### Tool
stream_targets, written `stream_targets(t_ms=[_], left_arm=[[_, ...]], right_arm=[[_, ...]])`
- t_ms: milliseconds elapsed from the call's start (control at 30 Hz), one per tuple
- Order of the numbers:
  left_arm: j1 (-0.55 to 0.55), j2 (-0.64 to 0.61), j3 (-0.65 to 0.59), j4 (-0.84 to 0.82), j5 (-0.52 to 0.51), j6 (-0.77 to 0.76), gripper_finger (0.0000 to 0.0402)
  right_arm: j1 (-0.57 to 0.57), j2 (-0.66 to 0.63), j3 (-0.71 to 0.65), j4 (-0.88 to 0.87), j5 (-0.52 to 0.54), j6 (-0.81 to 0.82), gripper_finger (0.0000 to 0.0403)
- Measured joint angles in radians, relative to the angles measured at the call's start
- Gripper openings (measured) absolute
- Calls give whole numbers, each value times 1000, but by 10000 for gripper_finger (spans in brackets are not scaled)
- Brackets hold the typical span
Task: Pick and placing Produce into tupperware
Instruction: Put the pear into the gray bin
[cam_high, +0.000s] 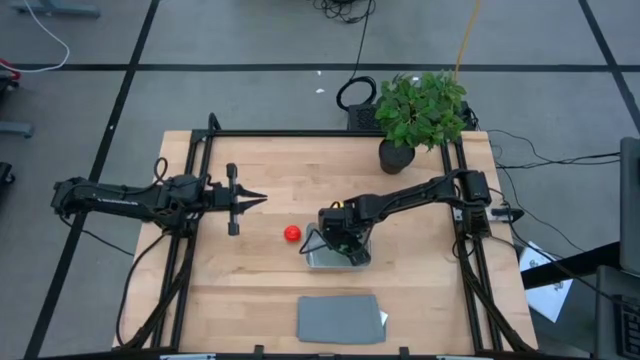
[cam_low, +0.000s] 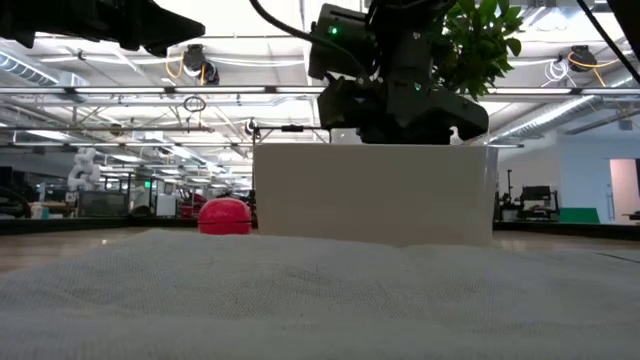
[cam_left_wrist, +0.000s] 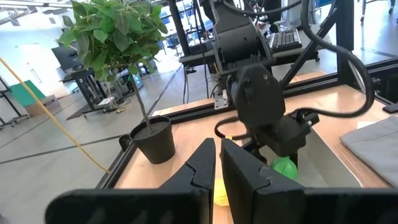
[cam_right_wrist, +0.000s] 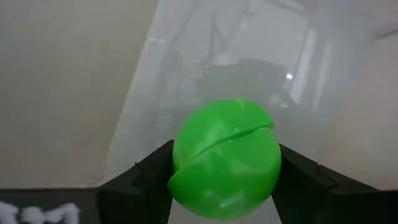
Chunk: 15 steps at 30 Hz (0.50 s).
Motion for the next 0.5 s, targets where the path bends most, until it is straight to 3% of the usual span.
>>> stream_targets(t_ms=[500], left_arm=[[0,0,0,-3,0,-2,31]], right_arm=[[0,3,-1,-7,-3,19,226]])
